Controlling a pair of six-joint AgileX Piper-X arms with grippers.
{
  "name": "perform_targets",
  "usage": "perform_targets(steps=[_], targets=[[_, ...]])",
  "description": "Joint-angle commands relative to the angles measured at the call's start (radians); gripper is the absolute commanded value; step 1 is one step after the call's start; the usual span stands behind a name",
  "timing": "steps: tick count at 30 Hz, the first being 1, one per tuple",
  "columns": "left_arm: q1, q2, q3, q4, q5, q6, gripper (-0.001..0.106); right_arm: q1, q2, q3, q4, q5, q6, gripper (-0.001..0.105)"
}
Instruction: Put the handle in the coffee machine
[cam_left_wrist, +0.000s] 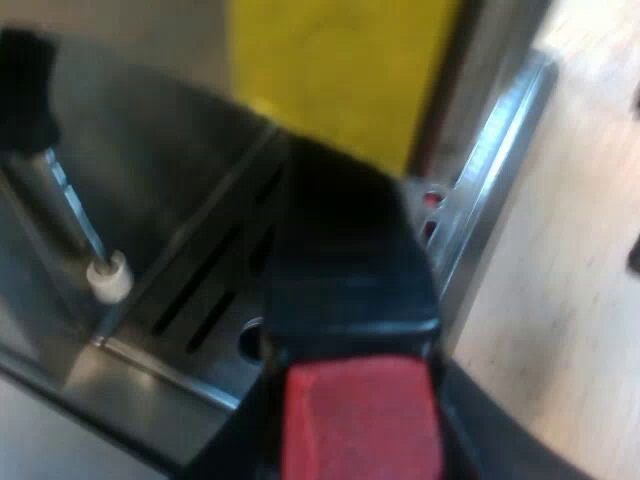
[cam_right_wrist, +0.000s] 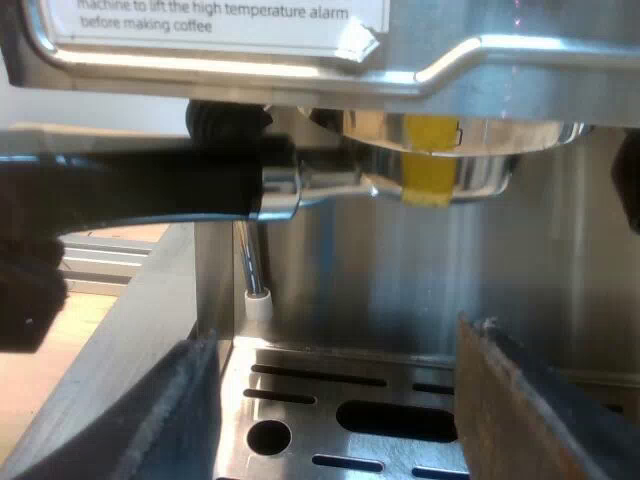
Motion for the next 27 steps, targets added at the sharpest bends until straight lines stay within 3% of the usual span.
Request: perform_targets(steps=[1,11,16,24,27], targets=[[0.001,-0.026,-0.027,0.004,0.174,0.061,0.0,-0.005,-0.004,-0.004,0.001,0.008,-0.005,0.054],[0.001,-0.026,-0.03,-0.012,0.176,0.084,0.0,-0.019,-0.004,-0.004,0.063,-0.012,-0.005,0.054],[0.001,-0.026,-0.058,-0.022,0.197,0.072,0.0,-0.069,-0.004,-0.004,0.068,-0.13,-0.005,0.054],[0.005,-0.026,-0.091,0.001,0.212,0.042,0.0,-0.116,-0.004,0.006,0.078,-0.123,-0.005,0.054],[0.005,-0.026,-0.091,0.011,0.209,0.042,0.0,-0.147,-0.004,0.047,0.072,-0.123,0.007,0.054]])
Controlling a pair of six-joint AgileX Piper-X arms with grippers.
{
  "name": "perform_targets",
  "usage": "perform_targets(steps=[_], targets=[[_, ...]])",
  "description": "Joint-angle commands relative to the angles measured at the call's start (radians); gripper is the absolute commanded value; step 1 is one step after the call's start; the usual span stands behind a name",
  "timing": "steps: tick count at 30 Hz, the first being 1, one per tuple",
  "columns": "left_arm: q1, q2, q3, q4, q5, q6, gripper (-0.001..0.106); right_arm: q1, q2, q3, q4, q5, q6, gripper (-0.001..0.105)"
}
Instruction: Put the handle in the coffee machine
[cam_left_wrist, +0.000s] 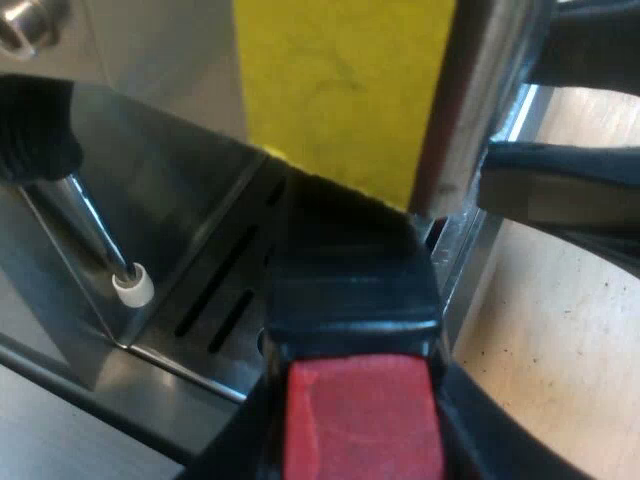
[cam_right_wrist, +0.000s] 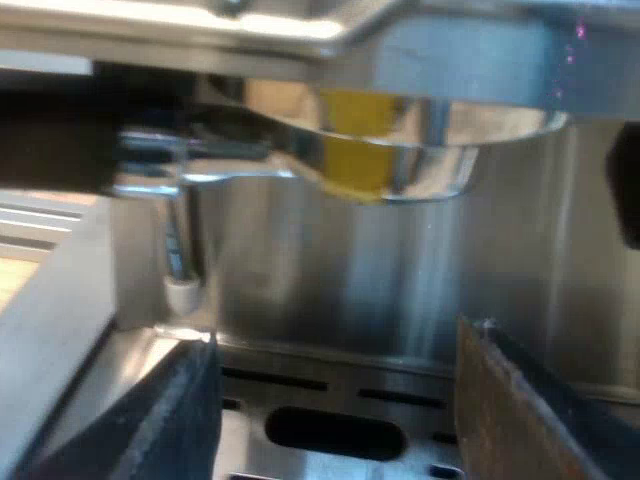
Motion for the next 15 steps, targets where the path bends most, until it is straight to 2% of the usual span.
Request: perform_targets(steps=[1,5,10,12,15], targets=[[-0.001,-0.029,-0.041,-0.043,0.226,0.006,0.0,-0.031,-0.004,0.043,-0.002,0.005,0.031,0.054],[-0.001,-0.026,-0.034,-0.043,0.219,0.013,0.0,-0.047,-0.004,0.087,-0.052,-0.005,0.079,0.054],[-0.001,-0.024,-0.004,-0.043,0.201,0.059,0.0,-0.068,0.006,0.109,-0.146,-0.062,0.081,0.054],[-0.001,-0.024,0.008,-0.043,0.193,0.067,0.0,-0.075,0.024,0.109,-0.185,-0.08,0.074,0.053],[-0.001,-0.024,0.013,-0.043,0.186,0.075,0.0,-0.08,0.068,0.109,-0.286,-0.093,0.019,0.045]])
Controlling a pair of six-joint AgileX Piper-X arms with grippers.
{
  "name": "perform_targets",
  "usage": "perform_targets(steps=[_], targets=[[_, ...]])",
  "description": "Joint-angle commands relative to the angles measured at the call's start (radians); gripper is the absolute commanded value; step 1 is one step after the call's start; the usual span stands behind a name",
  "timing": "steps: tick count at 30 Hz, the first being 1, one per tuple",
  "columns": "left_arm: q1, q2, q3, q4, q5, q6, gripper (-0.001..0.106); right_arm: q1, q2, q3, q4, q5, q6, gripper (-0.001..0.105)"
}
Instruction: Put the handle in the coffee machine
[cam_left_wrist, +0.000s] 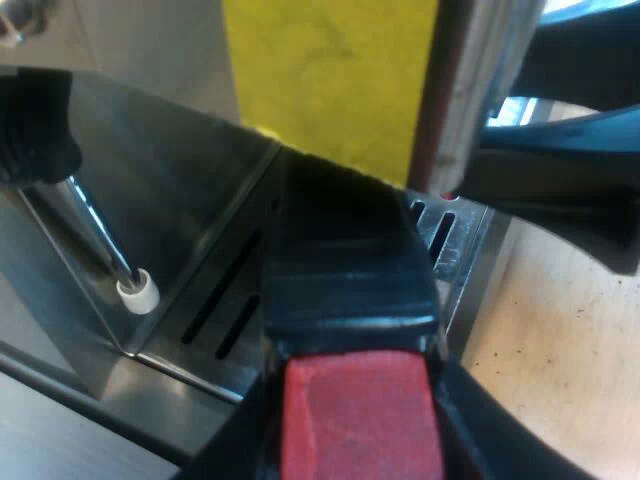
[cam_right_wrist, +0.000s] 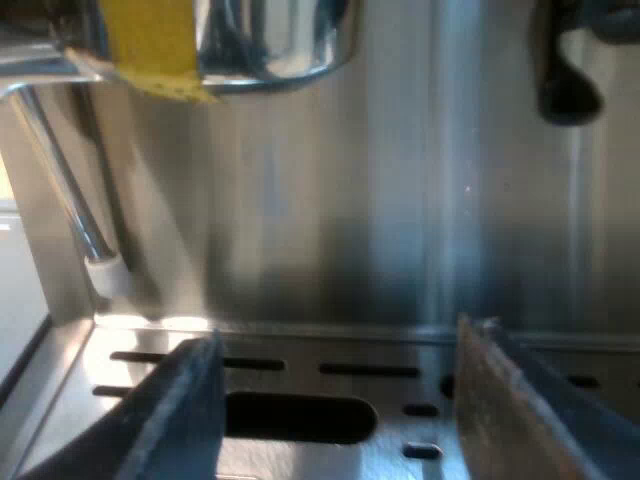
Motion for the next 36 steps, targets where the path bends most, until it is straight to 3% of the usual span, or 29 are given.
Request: perform_targets(steps=[1,3,5,6,8,15,18,24,36], targets=[[-0.003,-0.025,-0.013,-0.014,0.171,0.042,0.0,-0.007,0.048,0.001,-0.131,-0.007,-0.068,0.041],[-0.003,-0.025,-0.013,-0.014,0.162,0.045,0.0,-0.007,0.078,0.001,-0.232,-0.043,-0.124,0.033],[-0.003,-0.025,-0.013,-0.014,0.154,0.045,0.0,-0.007,0.096,0.001,-0.285,-0.056,-0.148,0.032],[-0.003,-0.025,-0.013,-0.014,0.154,0.045,0.0,-0.007,0.122,-0.002,-0.346,-0.05,-0.2,0.032],[-0.003,-0.025,-0.013,-0.014,0.154,0.045,0.0,-0.008,0.135,-0.005,-0.386,-0.05,-0.236,0.032],[-0.003,-0.025,-0.013,-0.014,0.156,0.045,0.0,-0.038,0.155,-0.055,-0.398,-0.05,-0.24,0.032],[-0.003,-0.025,-0.013,-0.014,0.156,0.045,0.0,-0.054,0.177,-0.11,-0.407,-0.042,-0.274,0.032],[-0.003,-0.025,-0.013,-0.014,0.154,0.045,0.0,-0.055,0.211,-0.17,-0.425,0.022,-0.3,0.032],[-0.003,-0.025,-0.013,0.022,0.15,0.045,0.0,-0.074,0.213,-0.176,-0.524,0.033,-0.323,0.028]])
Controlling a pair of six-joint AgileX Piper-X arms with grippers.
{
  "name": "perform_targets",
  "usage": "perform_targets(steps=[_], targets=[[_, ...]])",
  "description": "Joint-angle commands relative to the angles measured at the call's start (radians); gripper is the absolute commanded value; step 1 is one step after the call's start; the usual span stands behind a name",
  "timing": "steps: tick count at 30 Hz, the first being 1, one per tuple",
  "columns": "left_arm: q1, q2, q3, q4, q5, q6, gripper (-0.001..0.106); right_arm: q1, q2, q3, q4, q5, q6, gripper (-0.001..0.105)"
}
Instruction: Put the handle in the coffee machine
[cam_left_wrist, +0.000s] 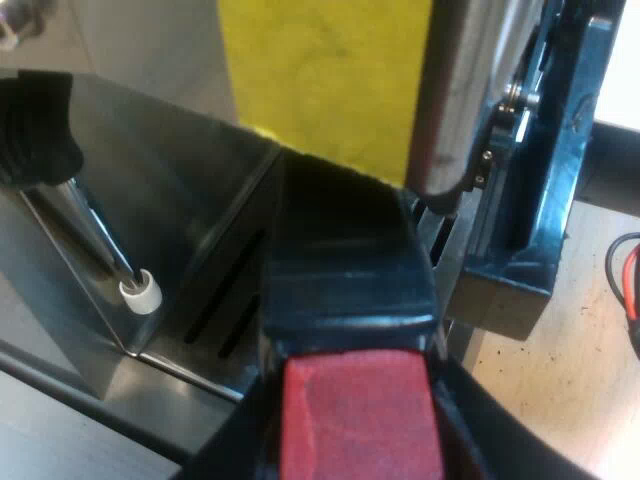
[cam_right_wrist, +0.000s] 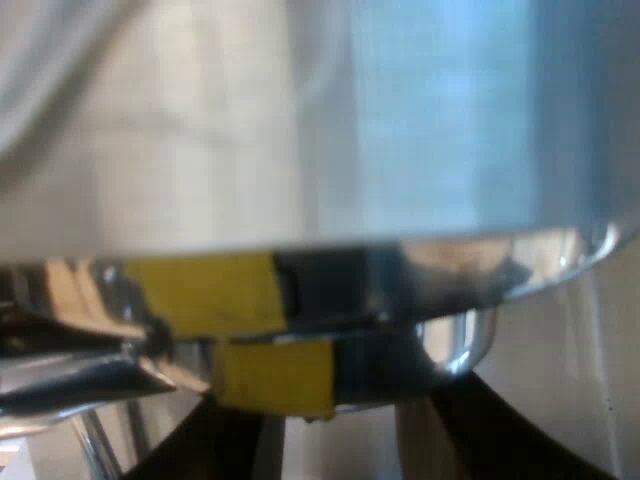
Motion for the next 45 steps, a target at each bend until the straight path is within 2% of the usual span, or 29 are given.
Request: perform_targets(steps=[1,5,6,9,12,18,19,22,24,26,35,45], targets=[[-0.003,-0.025,-0.013,0.02,0.154,0.035,0.0,-0.012,-0.008,-0.008,-0.06,0.002,-0.022,0.028],[-0.003,-0.025,-0.013,0.019,0.147,0.045,0.0,-0.012,-0.008,-0.008,-0.071,0.002,-0.043,0.028],[-0.003,-0.025,-0.013,0.019,0.088,0.061,0.0,-0.012,-0.008,-0.008,-0.084,-0.004,-0.043,0.028],[-0.003,-0.025,-0.013,0.022,0.042,0.08,0.0,-0.012,-0.008,-0.008,-0.109,-0.022,-0.056,0.028],[-0.003,-0.025,-0.013,0.022,0.041,0.088,0.0,-0.012,-0.008,-0.008,-0.134,-0.022,-0.093,0.028],[-0.003,-0.025,-0.013,0.026,0.041,0.088,0.001,-0.014,-0.008,-0.008,-0.169,-0.022,-0.11,0.028],[-0.003,-0.025,-0.013,0.028,0.041,0.088,0.002,-0.014,-0.008,-0.008,-0.171,-0.022,-0.11,0.028],[-0.003,-0.025,-0.013,0.027,0.041,0.088,0.018,-0.014,-0.008,-0.008,-0.172,-0.022,-0.11,0.028],[-0.003,-0.025,-0.013,0.027,0.041,0.088,0.033,-0.014,-0.008,-0.008,-0.172,-0.022,-0.11,0.028],[-0.003,-0.025,-0.013,0.027,0.041,0.088,0.04,-0.014,-0.008,-0.008,-0.172,-0.022,-0.11,0.028],[-0.003,-0.025,-0.017,0.037,0.041,0.088,0.042,-0.014,-0.008,-0.008,-0.184,-0.022,-0.11,0.028],[-0.001,-0.027,-0.02,0.074,-0.017,0.088,0.042,-0.014,-0.008,-0.008,-0.184,-0.022,-0.11,0.028]])
